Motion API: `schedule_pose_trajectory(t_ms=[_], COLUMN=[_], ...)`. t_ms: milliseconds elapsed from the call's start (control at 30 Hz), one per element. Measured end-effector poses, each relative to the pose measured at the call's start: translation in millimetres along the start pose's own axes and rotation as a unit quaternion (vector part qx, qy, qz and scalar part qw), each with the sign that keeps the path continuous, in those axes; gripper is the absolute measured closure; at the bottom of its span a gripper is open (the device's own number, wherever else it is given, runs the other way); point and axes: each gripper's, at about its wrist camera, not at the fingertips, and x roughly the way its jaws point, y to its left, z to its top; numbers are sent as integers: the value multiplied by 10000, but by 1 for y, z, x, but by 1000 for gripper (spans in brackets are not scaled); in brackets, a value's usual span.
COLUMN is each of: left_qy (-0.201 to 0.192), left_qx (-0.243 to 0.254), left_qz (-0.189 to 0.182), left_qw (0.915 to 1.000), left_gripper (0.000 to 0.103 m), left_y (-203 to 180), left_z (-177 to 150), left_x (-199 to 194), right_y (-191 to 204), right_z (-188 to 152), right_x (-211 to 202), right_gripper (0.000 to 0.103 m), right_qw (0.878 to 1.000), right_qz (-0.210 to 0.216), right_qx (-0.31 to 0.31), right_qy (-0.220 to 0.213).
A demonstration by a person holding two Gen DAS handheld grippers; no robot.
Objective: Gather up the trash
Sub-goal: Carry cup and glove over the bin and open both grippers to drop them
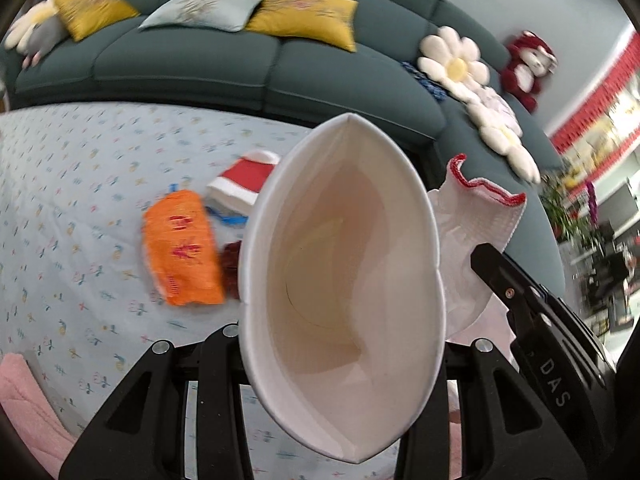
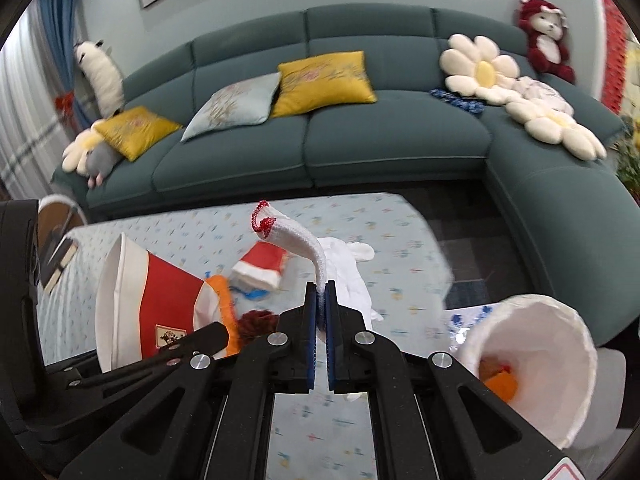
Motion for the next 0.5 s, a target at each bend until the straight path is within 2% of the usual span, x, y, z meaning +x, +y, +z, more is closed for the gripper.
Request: schedule_pose_trajectory(t_ms=[500], left_qy=[154], left_qx=[1058], left_qz=[-404], left_qw=[9934], left_gripper=[67], left_y=[-122], left_z=[-31], left_x=[1], right_y=[-111], right_z=[-27], right_x=[-60], right_gripper=[99], right_qw=[9954], right_qz=[-522], right_qx=[739], right_qy=[-312])
